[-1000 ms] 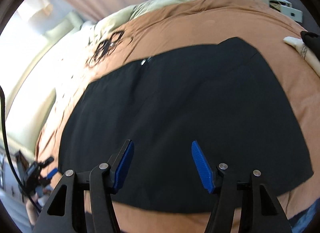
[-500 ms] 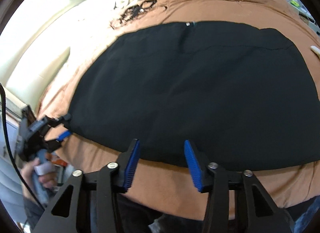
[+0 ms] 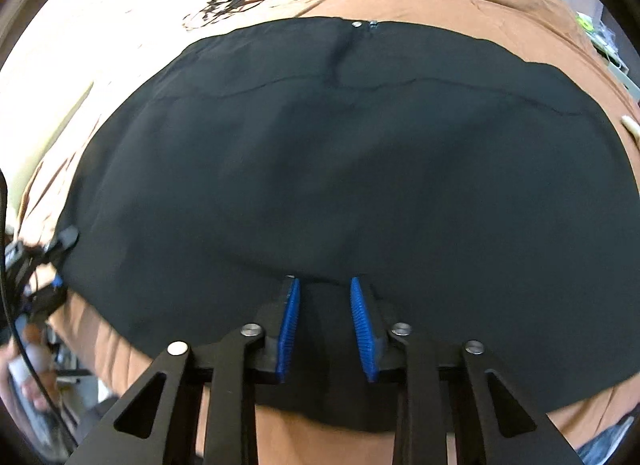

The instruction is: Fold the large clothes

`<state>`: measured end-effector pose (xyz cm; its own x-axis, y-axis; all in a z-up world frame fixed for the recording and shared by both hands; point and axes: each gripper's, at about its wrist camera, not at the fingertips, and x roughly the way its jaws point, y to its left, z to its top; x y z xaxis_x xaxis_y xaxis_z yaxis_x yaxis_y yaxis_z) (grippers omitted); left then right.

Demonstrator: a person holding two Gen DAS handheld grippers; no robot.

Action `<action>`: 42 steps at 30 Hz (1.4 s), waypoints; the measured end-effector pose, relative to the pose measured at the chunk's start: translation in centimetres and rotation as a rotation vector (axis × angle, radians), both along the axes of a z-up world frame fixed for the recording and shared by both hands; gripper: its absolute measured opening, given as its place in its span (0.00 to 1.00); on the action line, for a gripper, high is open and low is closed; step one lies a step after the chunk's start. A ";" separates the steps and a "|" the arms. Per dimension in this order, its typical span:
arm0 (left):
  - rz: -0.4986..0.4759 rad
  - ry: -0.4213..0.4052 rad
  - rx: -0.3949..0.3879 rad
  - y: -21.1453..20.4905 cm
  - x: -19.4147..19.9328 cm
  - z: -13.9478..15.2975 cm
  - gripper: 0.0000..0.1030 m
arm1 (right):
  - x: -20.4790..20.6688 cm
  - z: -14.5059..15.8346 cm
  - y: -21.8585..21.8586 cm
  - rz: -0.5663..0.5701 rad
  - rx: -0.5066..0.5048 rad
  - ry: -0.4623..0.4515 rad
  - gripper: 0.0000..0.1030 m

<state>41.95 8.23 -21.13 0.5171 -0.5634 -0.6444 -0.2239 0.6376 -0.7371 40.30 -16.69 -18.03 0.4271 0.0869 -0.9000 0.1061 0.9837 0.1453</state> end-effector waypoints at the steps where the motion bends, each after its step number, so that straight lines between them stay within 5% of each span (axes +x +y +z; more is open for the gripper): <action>1: 0.003 0.005 -0.008 0.3 0.0 0.0 0.42 | 0.7 -0.1 -0.3 -0.006 -0.001 0.002 0.21; 17: 0.064 0.099 -0.077 0.6 0.7 -0.6 0.41 | 13.6 0.0 -4.7 -0.106 0.100 -0.006 0.19; 31: 0.076 0.105 -0.036 -0.1 0.7 -0.7 0.41 | 21.4 -0.5 -8.3 -0.131 0.192 -0.039 0.05; 34: 0.077 0.090 -0.031 -0.2 0.6 -0.3 0.34 | 20.0 1.0 -8.5 -0.114 0.201 -0.064 0.21; 36: 0.071 0.074 -0.038 -0.3 0.6 0.2 0.22 | 18.3 2.3 -8.9 -0.108 0.218 -0.099 0.41; 42: 0.039 -0.025 -0.044 -0.7 0.4 3.6 0.16 | 12.5 5.2 -8.2 -0.047 0.233 -0.149 0.43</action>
<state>42.37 7.54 -17.49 0.5549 -0.5697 -0.6063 -0.2291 0.5959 -0.7697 52.80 -24.91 -12.83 0.5620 0.2607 -0.7849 0.1114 0.9165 0.3842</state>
